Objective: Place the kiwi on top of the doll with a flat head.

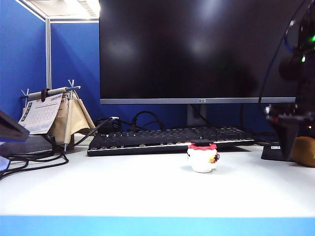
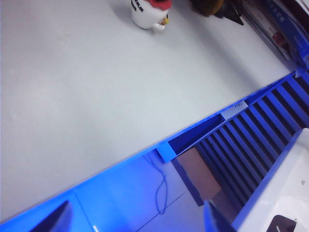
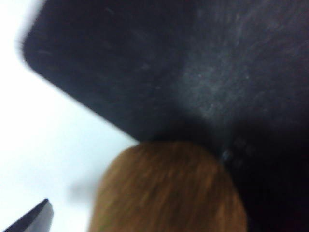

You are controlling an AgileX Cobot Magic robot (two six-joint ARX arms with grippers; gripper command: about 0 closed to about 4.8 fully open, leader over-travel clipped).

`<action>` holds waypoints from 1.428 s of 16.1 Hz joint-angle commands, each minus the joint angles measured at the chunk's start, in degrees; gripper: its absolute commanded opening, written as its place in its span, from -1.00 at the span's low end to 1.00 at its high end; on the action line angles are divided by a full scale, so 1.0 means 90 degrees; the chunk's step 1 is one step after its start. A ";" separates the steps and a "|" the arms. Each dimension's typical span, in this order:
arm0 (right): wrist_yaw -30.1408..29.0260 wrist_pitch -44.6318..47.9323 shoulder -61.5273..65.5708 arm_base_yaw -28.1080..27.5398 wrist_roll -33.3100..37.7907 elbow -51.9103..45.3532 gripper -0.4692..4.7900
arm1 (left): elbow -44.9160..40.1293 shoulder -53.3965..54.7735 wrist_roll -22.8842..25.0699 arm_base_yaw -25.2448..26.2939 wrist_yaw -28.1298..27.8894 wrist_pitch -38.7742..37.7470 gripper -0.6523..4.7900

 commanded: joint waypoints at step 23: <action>-0.0644 -0.0780 -0.1081 0.2705 -0.0024 0.1787 -0.14 | 0.0012 0.0010 -0.0029 0.0000 0.0085 -0.0129 0.54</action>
